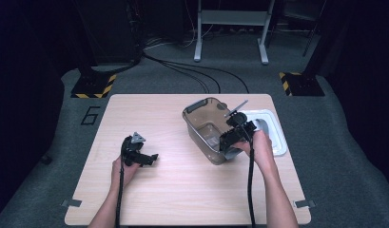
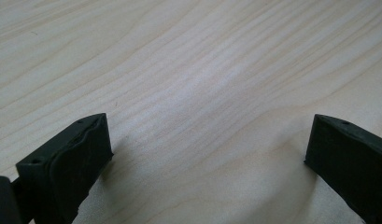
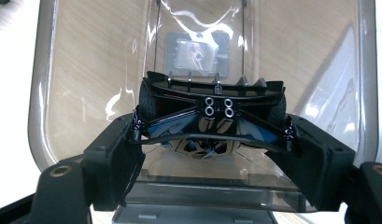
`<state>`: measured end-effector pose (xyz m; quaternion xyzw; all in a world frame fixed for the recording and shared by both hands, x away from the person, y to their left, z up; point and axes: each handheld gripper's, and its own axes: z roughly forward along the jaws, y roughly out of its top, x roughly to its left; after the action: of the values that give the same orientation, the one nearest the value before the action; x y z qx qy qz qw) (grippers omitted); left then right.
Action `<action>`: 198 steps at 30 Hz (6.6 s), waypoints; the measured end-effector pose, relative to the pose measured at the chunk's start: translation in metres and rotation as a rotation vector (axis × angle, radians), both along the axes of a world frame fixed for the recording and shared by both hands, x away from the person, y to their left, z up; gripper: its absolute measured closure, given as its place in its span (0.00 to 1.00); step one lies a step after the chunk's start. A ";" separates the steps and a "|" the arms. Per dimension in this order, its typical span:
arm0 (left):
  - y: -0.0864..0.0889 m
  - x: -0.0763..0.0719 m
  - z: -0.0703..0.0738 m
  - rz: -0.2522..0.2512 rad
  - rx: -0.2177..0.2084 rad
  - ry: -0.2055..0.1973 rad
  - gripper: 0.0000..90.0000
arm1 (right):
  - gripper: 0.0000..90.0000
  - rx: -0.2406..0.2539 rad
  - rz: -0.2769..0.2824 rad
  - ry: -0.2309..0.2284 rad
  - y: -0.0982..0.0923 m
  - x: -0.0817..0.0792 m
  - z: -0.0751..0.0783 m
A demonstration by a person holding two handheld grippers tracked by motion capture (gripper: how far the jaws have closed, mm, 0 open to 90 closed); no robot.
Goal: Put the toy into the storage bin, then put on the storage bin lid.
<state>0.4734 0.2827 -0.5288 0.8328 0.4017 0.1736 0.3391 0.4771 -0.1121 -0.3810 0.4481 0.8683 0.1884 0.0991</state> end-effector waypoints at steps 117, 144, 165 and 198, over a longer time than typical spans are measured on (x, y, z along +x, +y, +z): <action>0.000 0.000 0.000 -0.001 0.000 0.001 0.00 | 0.74 0.131 -0.508 -0.285 -0.158 0.025 -0.069; 0.000 0.000 0.000 -0.002 0.000 -0.001 0.00 | 0.74 0.105 -0.452 -0.377 -0.157 0.005 0.009; 0.000 0.000 0.000 -0.002 0.001 0.000 0.00 | 0.74 0.127 -0.363 -0.451 -0.113 -0.011 0.064; 0.000 0.000 0.000 -0.001 0.000 0.000 0.00 | 0.74 0.191 -0.201 -0.436 -0.038 -0.006 0.066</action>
<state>0.4735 0.2827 -0.5287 0.8331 0.4010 0.1736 0.3392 0.4713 -0.1504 -0.3151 0.4884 0.7558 0.3508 0.2592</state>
